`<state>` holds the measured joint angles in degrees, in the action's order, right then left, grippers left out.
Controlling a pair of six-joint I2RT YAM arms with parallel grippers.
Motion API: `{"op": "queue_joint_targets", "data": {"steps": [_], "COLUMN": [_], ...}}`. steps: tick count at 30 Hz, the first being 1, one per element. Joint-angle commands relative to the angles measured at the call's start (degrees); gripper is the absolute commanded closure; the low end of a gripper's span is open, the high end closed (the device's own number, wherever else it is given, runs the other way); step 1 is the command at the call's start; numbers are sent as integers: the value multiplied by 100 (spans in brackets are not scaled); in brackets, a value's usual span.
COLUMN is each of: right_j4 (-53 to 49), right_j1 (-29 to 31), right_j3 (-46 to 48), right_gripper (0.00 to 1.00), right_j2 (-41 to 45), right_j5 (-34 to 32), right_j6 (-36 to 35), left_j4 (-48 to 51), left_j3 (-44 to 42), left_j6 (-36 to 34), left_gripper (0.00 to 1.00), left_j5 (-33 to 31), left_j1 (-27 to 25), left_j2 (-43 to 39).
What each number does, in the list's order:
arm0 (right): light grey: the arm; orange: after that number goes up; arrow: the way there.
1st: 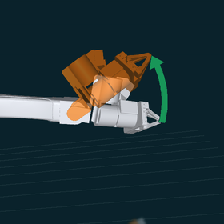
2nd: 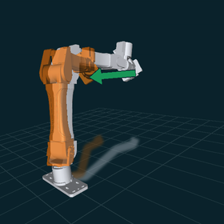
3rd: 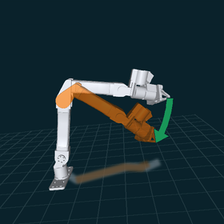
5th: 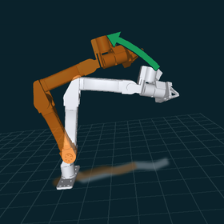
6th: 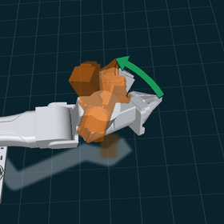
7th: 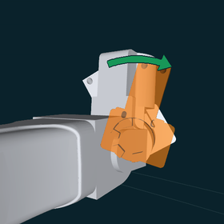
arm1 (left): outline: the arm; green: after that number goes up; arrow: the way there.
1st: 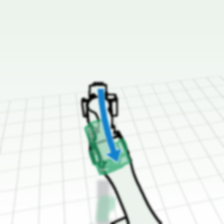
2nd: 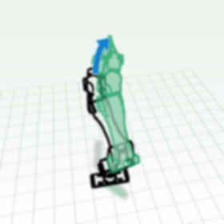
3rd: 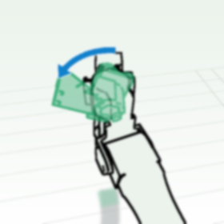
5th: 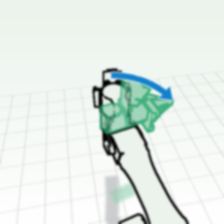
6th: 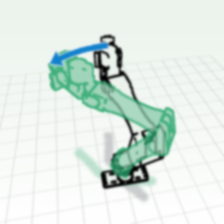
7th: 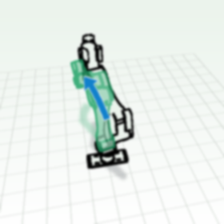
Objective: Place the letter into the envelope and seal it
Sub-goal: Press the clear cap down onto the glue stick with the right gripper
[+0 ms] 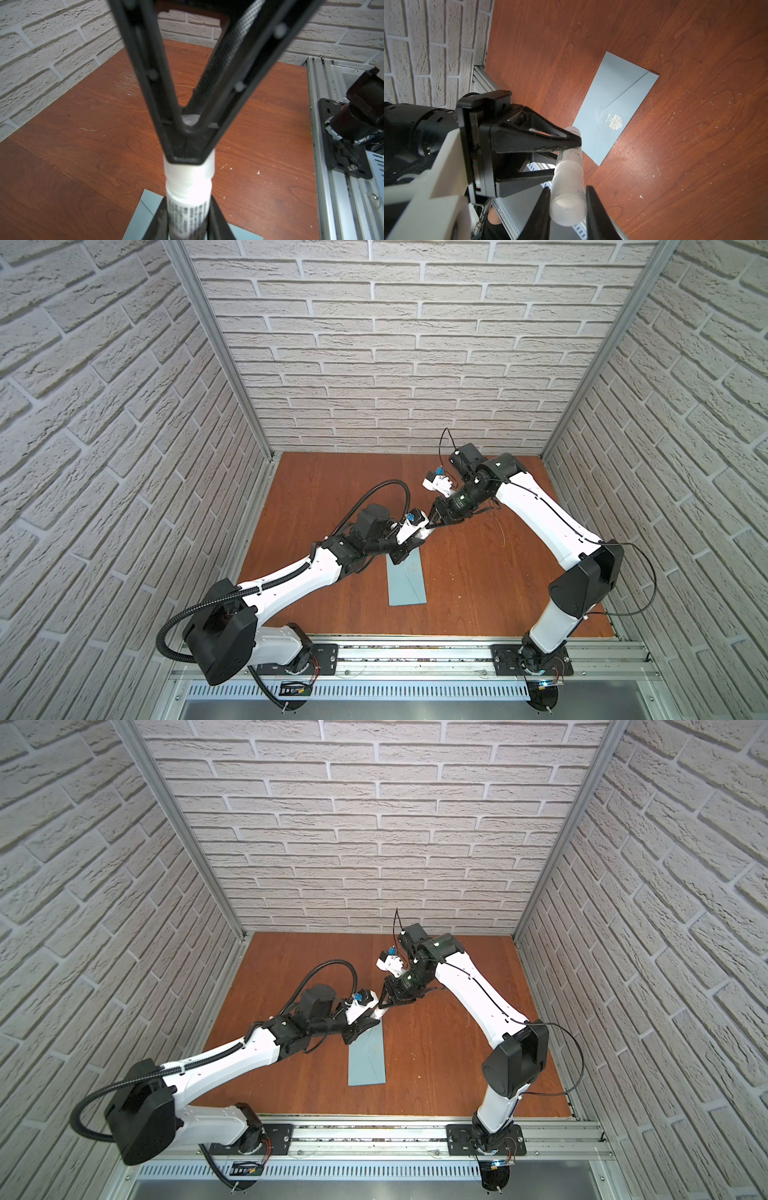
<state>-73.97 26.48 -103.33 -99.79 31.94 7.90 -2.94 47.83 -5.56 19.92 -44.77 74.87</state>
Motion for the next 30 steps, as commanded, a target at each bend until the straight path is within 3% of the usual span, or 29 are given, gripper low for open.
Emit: {"op": "queue_joint_targets", "data": {"steps": [1, 15, 24, 27, 30], "right_j4": [-125, 28, -29, -102, -256], "right_j1": [209, 492, 599, 561, 516], "right_j3": [-174, -21, -76, -245, -552], "right_gripper": [87, 93, 94, 89, 76], "right_j2": [-105, -268, -370, -307, -243], "right_j5": [-45, -206, -412, -521, -875], "right_j6": [-109, 70, 79, 94, 69], "left_j4": [-580, -1846, -1803, -1453, -750], "left_j3": [211, -30, 198, 204, 203], "left_j6": [-114, 270, 284, 125, -316], "left_gripper": [100, 100, 100, 100, 100], "left_j5": [23, -57, 51, -43, -376], "left_j1": [-93, -25, 20, 3, -67], "left_j2": [-41, -367, -283, -293, -383]}}
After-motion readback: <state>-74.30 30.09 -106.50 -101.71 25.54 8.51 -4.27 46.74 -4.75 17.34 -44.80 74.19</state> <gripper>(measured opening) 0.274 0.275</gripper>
